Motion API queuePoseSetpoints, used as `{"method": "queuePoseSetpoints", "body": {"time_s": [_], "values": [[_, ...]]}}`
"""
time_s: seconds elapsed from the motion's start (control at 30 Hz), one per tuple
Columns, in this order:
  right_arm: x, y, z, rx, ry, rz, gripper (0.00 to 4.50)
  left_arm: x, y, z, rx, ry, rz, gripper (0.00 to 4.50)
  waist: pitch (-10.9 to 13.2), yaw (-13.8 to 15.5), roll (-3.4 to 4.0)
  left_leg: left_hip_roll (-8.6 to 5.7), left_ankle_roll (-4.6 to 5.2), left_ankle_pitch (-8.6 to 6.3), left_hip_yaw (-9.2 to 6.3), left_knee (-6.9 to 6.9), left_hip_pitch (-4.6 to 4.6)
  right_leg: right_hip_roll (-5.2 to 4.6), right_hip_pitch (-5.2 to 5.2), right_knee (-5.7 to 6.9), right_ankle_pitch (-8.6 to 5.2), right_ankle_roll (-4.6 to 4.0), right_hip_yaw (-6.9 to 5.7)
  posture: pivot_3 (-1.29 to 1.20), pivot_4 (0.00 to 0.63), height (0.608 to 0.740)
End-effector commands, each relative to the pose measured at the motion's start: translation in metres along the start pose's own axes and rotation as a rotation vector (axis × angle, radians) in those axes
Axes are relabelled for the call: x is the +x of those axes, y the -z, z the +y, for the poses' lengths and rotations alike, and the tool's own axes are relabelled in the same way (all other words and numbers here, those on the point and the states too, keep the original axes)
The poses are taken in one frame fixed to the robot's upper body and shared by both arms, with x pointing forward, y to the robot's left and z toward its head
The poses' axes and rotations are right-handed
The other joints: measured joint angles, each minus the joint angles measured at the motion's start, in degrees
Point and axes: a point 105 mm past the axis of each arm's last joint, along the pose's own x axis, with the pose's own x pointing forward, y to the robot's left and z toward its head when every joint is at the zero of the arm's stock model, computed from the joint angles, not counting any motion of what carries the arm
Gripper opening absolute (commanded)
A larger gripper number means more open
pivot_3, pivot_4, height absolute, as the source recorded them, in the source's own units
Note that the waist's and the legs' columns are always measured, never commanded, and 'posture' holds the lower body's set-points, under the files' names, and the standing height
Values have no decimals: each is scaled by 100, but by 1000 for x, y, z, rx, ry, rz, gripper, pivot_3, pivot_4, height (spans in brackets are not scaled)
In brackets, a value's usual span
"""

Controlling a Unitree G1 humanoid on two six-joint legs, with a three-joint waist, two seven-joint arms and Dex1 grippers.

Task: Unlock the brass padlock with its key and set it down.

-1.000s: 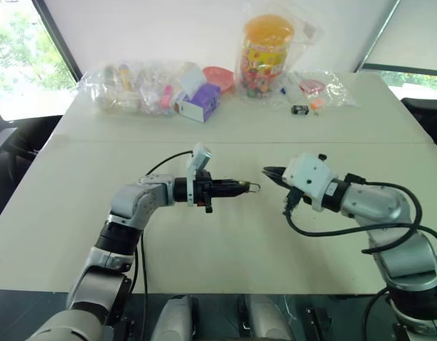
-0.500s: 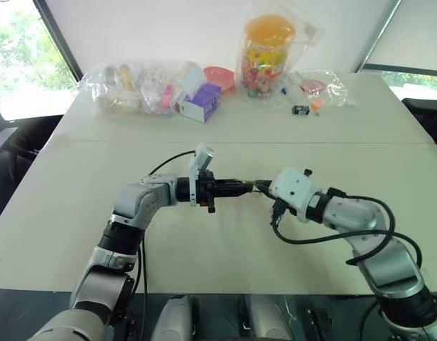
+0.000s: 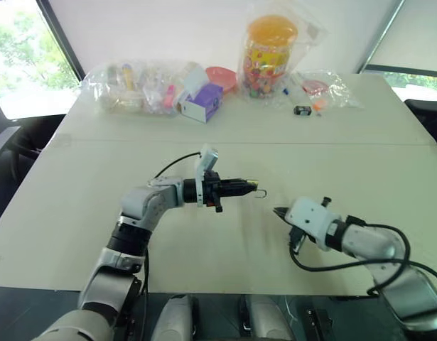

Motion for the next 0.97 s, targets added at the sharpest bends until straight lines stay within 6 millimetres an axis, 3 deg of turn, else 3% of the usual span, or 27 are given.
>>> {"method": "queuePoseSetpoints", "body": {"time_s": [0.03,0.2,0.33,0.53,0.63,0.97], "values": [[-12,-21,-3,-38,41,-53,20,18,5,10,23,-45,-10,0,0,-4,0,1,0,0,0,0,0,2,0,0,0,0,0,0,150,735],[-17,-26,-5,-38,79,-45,20,35,18,22,22,-73,-1,0,1,11,-2,0,0,0,0,0,0,4,0,-1,0,0,-4,0,150,735],[-19,-28,-7,-40,103,-40,20,36,27,32,26,-106,16,0,1,31,-2,-2,0,0,0,0,0,5,0,-1,0,0,-4,0,150,735],[-23,-27,-10,-48,117,-24,0,21,33,33,62,-80,62,3008,0,47,-1,-1,1,0,0,0,0,4,0,-2,0,0,-4,0,150,735],[-28,-24,-13,-58,119,-6,0,3,30,26,131,-40,99,4452,0,22,-1,0,1,0,0,0,1,5,0,-2,0,0,-3,0,150,735],[-45,-17,-32,-85,122,47,0,-32,4,2,313,23,107,4452,0,37,-1,2,1,0,-1,0,0,2,3,-2,0,0,0,0,150,735]]}}
